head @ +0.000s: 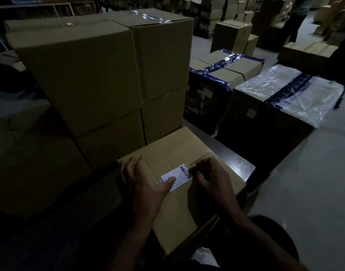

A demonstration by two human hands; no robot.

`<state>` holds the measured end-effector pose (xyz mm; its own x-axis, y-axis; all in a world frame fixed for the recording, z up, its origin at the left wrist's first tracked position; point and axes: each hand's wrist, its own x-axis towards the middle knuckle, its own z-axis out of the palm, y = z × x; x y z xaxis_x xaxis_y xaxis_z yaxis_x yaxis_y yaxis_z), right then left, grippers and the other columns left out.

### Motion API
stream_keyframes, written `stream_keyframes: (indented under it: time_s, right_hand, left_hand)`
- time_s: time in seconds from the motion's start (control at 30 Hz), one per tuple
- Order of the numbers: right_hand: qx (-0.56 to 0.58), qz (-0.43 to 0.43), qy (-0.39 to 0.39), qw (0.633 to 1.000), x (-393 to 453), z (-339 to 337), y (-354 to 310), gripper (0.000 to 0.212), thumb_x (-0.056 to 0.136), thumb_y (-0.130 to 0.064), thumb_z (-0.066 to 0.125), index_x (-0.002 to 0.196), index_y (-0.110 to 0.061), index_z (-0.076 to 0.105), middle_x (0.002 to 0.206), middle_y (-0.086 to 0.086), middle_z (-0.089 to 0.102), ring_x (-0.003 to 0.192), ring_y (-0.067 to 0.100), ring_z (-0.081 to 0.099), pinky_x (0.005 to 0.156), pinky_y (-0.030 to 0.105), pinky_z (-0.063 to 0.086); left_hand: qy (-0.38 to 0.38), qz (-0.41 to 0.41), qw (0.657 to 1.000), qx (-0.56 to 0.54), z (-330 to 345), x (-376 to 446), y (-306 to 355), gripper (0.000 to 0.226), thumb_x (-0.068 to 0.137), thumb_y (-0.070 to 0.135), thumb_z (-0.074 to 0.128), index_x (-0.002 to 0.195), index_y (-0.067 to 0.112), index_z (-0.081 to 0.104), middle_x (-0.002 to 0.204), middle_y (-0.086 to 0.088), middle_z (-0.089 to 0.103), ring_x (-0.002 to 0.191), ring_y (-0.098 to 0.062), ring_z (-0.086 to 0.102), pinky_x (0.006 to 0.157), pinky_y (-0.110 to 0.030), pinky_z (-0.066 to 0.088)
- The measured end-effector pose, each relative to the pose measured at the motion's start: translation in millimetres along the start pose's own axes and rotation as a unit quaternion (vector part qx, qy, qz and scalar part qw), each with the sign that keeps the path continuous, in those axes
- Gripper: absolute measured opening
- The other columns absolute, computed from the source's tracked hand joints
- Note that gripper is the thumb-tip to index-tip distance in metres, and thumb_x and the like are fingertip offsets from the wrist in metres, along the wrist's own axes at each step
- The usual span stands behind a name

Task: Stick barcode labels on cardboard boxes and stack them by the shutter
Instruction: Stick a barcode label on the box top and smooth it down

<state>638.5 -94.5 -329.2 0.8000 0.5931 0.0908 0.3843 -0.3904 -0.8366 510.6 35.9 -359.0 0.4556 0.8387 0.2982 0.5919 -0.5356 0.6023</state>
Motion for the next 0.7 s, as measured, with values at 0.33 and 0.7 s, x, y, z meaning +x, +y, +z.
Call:
stream_keyframes:
  time_s: [0.33, 0.7]
  right_hand:
    - [0.016, -0.002, -0.002, 1.0, -7, -4, 0, 0.027, 0.088, -0.005, 0.063, 0.089, -0.03, 0.052, 0.088, -0.009, 0.069, 0.081, -0.003, 0.067, 0.07, 0.018, 0.055]
    - [-0.098, -0.04, 0.146, 0.984, -28, 11, 13, 0.027, 0.083, -0.019, 0.068, 0.091, -0.036, 0.049, 0.088, -0.017, 0.049, 0.082, 0.0, 0.048, 0.066, 0.021, 0.044]
  left_hand:
    - [0.014, 0.0, 1.0, -0.014, 4, 0, -2, 0.102, 0.06, 0.071, 0.071, 0.138, 0.01, 0.048, 0.147, -0.013, 0.04, 0.144, -0.031, 0.025, 0.114, -0.059, 0.029]
    - [-0.089, 0.021, 0.995, 0.031, -10, 38, -11, 0.091, 0.05, 0.096, 0.052, 0.111, 0.029, 0.052, 0.139, -0.002, 0.041, 0.148, -0.024, 0.015, 0.121, -0.055, 0.007]
